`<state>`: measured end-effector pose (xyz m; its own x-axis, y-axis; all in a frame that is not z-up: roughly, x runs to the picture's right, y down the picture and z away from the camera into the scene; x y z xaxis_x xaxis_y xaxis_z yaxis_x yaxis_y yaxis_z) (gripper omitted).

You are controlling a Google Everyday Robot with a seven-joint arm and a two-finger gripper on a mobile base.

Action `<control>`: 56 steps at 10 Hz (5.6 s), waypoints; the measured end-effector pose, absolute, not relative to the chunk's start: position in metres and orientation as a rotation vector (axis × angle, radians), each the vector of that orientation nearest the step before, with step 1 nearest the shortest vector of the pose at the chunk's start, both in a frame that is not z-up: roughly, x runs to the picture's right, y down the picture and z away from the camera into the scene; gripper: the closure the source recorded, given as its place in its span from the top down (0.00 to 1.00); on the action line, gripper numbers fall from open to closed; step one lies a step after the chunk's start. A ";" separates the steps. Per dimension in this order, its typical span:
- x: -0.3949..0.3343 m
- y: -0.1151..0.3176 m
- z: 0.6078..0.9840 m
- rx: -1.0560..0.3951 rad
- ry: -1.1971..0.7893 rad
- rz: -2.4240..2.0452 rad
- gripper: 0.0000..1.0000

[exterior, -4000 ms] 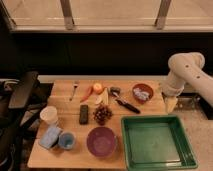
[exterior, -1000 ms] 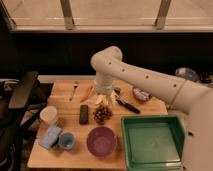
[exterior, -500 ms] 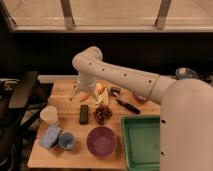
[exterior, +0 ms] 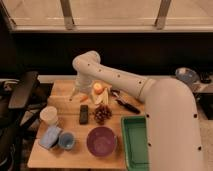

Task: Wipe tray with eraser

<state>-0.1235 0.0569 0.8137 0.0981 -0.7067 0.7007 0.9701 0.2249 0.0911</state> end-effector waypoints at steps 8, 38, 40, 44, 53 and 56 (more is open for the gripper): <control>-0.157 0.094 0.829 -0.502 -0.772 -1.435 0.74; -0.128 0.080 0.818 -0.575 -0.677 -1.304 0.02; -0.117 0.057 0.801 -0.546 -0.636 -1.279 0.02; -0.064 0.054 0.776 -0.535 -0.599 -1.170 0.02; 0.071 0.143 0.696 -0.641 -0.472 -0.754 0.02; 0.072 0.146 0.695 -0.642 -0.474 -0.738 0.02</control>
